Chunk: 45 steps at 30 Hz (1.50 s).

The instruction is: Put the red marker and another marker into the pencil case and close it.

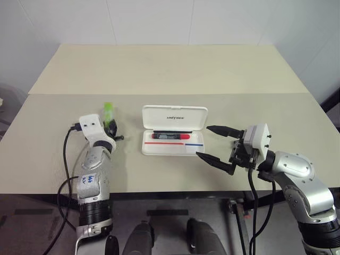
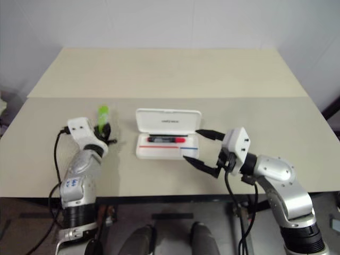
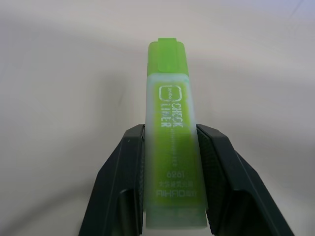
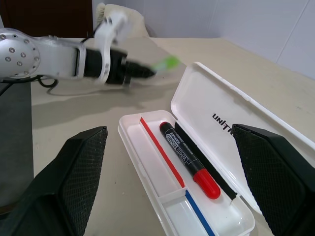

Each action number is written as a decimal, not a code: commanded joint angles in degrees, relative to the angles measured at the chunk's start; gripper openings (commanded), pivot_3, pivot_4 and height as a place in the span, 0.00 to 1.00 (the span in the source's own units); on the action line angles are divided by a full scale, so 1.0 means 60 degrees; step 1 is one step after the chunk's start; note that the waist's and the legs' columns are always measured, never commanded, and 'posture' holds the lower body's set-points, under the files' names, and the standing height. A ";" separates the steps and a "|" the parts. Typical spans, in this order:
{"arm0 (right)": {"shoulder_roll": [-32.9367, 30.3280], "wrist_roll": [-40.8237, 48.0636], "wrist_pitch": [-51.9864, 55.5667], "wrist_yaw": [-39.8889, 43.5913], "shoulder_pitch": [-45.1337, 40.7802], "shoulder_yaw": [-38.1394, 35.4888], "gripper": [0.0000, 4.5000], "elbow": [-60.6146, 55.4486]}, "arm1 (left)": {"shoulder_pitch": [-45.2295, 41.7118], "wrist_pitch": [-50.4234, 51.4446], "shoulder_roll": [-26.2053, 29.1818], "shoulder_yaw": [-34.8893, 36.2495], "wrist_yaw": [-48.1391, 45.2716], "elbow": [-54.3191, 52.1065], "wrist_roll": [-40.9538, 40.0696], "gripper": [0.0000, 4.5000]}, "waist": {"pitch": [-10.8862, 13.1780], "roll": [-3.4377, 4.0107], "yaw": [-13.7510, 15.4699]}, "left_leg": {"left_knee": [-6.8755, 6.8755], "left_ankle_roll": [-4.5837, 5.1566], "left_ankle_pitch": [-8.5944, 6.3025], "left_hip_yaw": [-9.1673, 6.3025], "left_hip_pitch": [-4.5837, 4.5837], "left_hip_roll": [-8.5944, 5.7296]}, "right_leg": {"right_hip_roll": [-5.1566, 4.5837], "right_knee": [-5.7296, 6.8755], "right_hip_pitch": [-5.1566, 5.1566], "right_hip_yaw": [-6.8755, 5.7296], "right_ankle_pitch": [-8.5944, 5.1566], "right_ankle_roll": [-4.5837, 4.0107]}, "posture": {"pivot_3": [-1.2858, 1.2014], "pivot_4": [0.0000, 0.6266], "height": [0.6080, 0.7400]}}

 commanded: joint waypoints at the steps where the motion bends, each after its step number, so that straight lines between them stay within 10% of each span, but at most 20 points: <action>1: 0.0036 0.0073 -0.0192 0.0118 -0.0163 -0.0069 0.95 0.0004 | -0.0275 -0.1274 0.0060 -0.0194 -0.1037 -0.0480 -0.0613 0.24 | 0.0000 0.0000 0.0016 | 0.0000 0.0000 0.0000 0.0002 -0.0001 -0.0001 | 0.0000 -0.0002 0.0000 0.0000 0.0000 0.0000 | 0.52 0.24 1.00; 16: -0.1196 0.0740 -0.0327 0.1000 0.0566 -0.1841 0.95 -0.0137 | -0.1757 -0.1408 0.2715 -0.0935 -0.8111 0.0627 -0.3722 0.24 | 0.0001 -0.0001 -0.0029 | -0.0003 0.0008 -0.0004 0.0007 0.0000 0.0002 | 0.0007 -0.0016 0.0007 -0.0002 -0.0003 -0.0005 | 0.52 0.24 1.00; 23: -0.1156 0.0684 -0.0325 0.0519 0.1268 -0.2314 0.95 -0.0442 | -0.1447 -0.1898 0.3756 -0.2569 -1.1268 0.0767 -0.3067 0.24 | 0.0001 0.0000 -0.0078 | -0.0009 0.0020 -0.0012 0.0012 -0.0006 0.0002 | 0.0004 -0.0023 0.0003 0.0005 -0.0007 -0.0003 | 0.52 0.24 1.00; 45: -0.0706 0.0605 -0.0303 -0.0751 0.2138 -0.2108 0.95 -0.1557 | -0.2928 -0.5425 0.3718 -0.4098 -1.2537 0.5954 0.0125 0.24 | 0.0001 0.0000 -0.0046 | -0.0008 0.0027 -0.0013 0.0005 -0.0010 0.0005 | 0.0000 -0.0022 -0.0001 -0.0001 -0.0007 -0.0003 | 0.52 0.24 1.00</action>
